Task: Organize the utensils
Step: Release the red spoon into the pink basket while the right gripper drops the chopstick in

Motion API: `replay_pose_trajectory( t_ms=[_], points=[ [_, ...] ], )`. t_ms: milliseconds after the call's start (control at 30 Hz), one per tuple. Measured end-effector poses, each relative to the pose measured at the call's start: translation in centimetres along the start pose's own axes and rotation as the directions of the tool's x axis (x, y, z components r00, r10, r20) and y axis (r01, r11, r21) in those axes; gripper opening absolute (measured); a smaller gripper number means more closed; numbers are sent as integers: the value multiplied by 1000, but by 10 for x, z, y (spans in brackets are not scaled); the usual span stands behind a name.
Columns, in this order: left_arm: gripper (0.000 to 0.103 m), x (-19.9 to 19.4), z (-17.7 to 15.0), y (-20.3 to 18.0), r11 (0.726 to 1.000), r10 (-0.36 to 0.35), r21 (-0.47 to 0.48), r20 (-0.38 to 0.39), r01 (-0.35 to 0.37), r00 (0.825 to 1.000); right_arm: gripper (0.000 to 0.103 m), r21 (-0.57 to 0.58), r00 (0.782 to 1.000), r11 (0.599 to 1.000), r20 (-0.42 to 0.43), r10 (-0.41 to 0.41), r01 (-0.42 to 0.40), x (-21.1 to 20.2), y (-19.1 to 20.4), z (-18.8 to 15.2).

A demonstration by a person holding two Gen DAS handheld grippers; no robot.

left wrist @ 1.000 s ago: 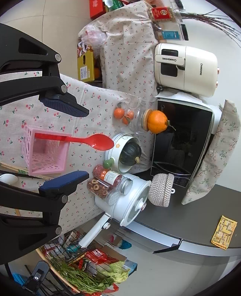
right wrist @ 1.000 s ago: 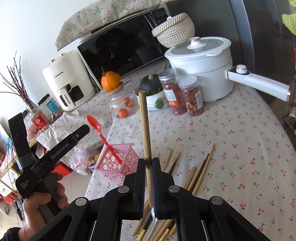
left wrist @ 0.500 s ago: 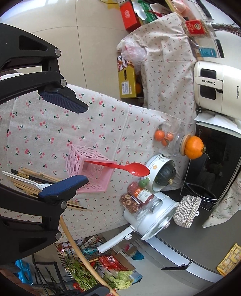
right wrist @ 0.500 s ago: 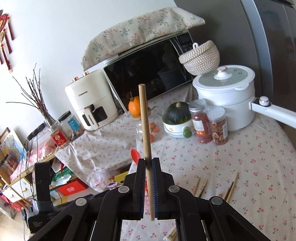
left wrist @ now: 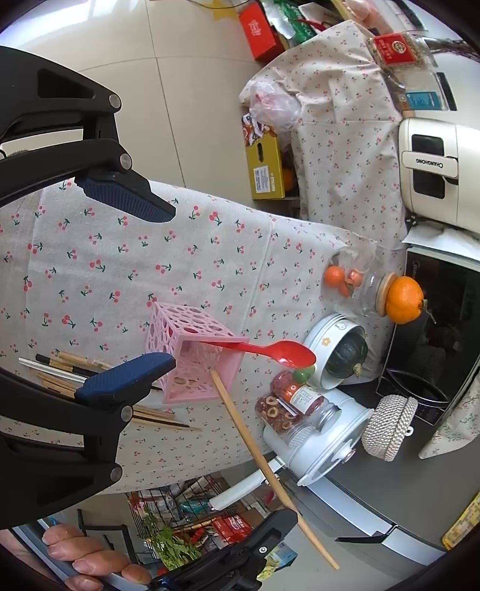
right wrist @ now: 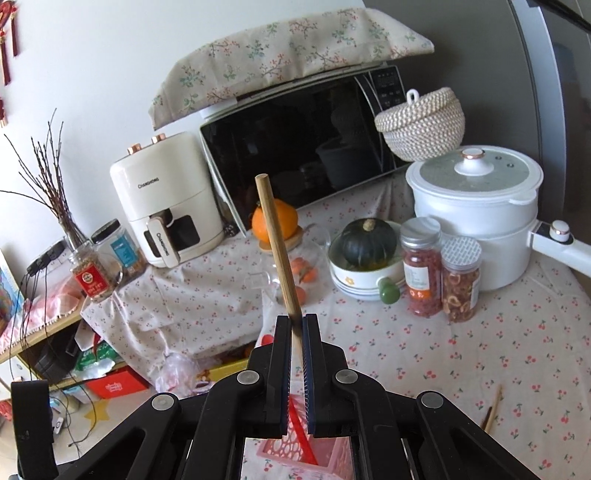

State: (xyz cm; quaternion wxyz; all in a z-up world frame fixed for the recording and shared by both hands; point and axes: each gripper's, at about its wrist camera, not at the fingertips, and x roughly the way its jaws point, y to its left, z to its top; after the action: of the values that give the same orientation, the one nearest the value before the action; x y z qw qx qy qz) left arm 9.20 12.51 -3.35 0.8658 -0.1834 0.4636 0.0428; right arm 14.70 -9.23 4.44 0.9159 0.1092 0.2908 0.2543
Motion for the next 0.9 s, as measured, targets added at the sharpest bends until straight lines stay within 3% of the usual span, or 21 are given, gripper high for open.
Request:
replay_pose_trajectory(
  t_ms=[300, 567, 633, 700, 900],
  points=[
    [76, 2, -2, -1, 1000, 16, 16, -2, -16, 1000, 3, 67, 993, 998, -111, 27, -20, 30, -19, -17],
    [81, 1, -3, -9, 999, 32, 31, 5, -32, 999, 8, 114, 988, 993, -148, 36, -19, 18, -38, -16],
    [82, 0, -5, -13, 998, 36, 43, 7, -37, 999, 18, 110, 986, 994, -165, 15, 3, 12, -44, -17],
    [86, 1, -7, -18, 997, 47, 64, 10, -47, 999, 42, 106, 984, 994, -180, -13, 33, 6, -53, -22],
    [92, 8, -21, -35, 986, 77, 149, -3, -76, 997, 69, 102, 966, 984, -229, -119, 145, -7, -87, -43]
  ],
)
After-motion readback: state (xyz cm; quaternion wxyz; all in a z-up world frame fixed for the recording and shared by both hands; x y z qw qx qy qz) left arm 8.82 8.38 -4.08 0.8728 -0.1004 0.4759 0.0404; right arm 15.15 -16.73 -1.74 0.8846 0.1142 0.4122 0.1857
